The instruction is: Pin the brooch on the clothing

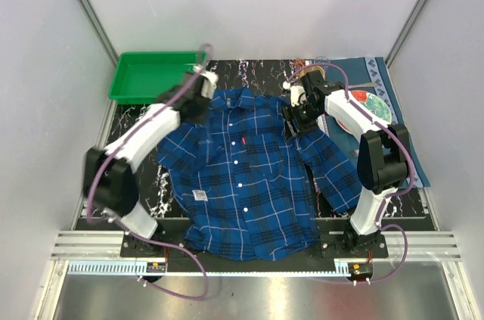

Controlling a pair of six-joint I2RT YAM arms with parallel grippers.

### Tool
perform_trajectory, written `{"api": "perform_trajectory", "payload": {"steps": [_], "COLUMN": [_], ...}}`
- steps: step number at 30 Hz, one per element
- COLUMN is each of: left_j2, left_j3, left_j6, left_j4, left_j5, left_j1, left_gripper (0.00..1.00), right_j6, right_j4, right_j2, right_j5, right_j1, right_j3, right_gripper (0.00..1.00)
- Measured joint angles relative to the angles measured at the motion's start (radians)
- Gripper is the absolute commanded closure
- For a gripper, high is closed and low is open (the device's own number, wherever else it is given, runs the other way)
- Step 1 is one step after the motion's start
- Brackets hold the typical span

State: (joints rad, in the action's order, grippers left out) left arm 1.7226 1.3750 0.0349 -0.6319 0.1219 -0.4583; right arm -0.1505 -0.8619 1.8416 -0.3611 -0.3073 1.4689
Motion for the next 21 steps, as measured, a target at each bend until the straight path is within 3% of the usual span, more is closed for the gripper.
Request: {"api": "perform_trajectory", "payload": {"steps": [3,9,11,13,14,17,21], "left_j2": [-0.245,-0.684,-0.75,-0.776,-0.771,-0.745,-0.749], "left_j3": [-0.058,-0.248,-0.342,-0.438,-0.476,-0.542,-0.545], "left_j6": [-0.053,-0.307,-0.398,-0.486,-0.516,-0.593,-0.641], "left_j4": [-0.022,-0.029,-0.025,-0.012,0.009,0.053,0.079], "left_j5": [0.034,0.091,0.116,0.137,0.145,0.171,0.132], "left_j1": [0.127,0.581,0.714,0.845,0.893,0.983,0.993], "left_gripper": [1.0,1.0,0.85,0.6,0.33,0.18,0.16], "right_j6": [0.002,0.021,0.023,0.023,0.023,0.022,0.013], "right_j4": [0.0,-0.003,-0.01,-0.017,-0.021,-0.028,-0.041], "right_j2": [0.0,0.0,0.0,0.0,0.0,0.0,0.0], "right_j5": [-0.005,-0.051,-0.057,-0.064,-0.07,-0.075,-0.076], "right_j1": [0.0,0.0,0.0,0.0,0.0,0.0,0.0], "right_j3": [0.0,0.001,0.005,0.013,0.018,0.024,0.027], "right_gripper": [0.38,0.39,0.39,0.38,0.38,0.37,0.37]}}
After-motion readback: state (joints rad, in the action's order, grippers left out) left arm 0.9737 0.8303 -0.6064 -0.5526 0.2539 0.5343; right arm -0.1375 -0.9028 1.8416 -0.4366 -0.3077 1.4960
